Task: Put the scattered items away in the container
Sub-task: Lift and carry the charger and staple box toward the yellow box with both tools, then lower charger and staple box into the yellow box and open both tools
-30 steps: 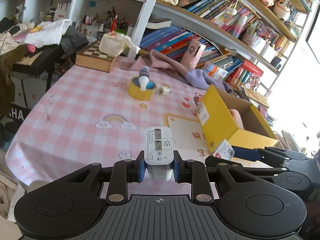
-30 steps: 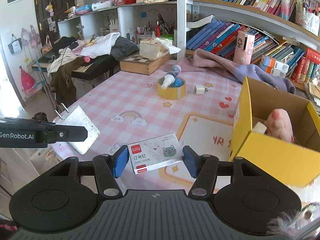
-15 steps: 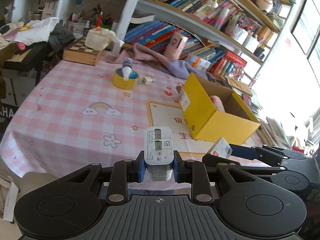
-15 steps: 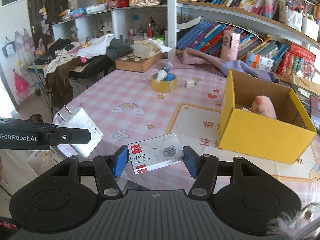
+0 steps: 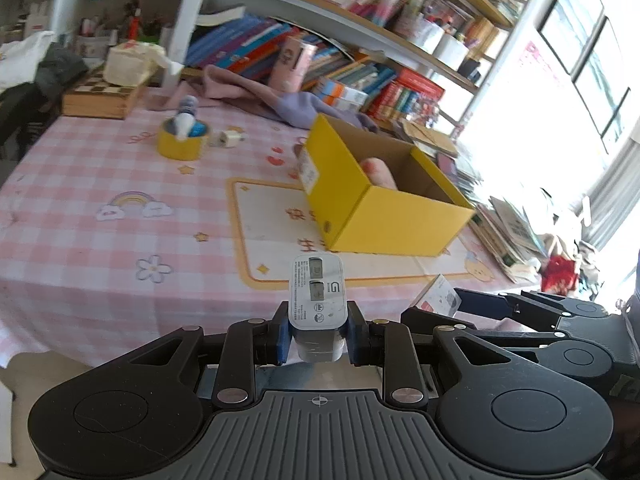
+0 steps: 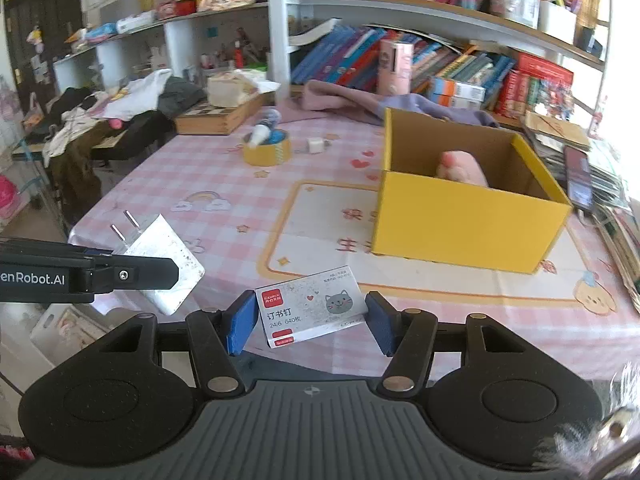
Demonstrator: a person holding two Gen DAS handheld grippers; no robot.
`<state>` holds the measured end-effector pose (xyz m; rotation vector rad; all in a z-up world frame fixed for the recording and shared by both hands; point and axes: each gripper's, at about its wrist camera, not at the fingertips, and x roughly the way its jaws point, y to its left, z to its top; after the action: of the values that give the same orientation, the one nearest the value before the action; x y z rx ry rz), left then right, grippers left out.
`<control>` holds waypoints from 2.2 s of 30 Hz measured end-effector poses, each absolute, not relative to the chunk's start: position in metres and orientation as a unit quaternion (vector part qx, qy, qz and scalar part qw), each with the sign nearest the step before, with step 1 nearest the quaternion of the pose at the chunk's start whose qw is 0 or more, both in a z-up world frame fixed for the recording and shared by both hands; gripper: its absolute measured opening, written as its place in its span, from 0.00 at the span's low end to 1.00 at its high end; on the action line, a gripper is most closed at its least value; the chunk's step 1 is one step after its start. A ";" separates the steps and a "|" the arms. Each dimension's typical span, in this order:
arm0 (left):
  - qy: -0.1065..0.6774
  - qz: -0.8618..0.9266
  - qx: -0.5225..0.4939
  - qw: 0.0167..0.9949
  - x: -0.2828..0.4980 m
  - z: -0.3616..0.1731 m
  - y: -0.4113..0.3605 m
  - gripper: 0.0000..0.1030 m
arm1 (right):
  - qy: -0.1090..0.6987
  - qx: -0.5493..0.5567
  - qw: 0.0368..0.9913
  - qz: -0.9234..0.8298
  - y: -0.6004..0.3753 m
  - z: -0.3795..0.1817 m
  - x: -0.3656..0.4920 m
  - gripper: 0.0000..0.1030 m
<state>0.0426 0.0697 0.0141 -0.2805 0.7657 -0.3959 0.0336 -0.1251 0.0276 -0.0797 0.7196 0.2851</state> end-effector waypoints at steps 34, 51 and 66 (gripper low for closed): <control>0.383 -0.334 -0.083 0.857 0.066 0.010 -0.024 0.24 | 0.364 0.011 0.931 -0.014 -0.208 0.027 0.002 0.55; 0.380 -0.351 -0.082 0.852 0.080 0.012 -0.041 0.24 | 0.369 0.008 0.929 -0.022 -0.222 0.028 0.016 0.55; 0.338 -0.351 -0.074 0.870 0.119 0.031 -0.061 0.24 | 0.345 0.005 0.938 -0.007 -0.242 0.038 0.065 0.55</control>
<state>0.1191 -0.0607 0.0309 -0.1550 0.7078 -0.7331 0.0654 -0.2417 0.0382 0.0105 0.7053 -0.0148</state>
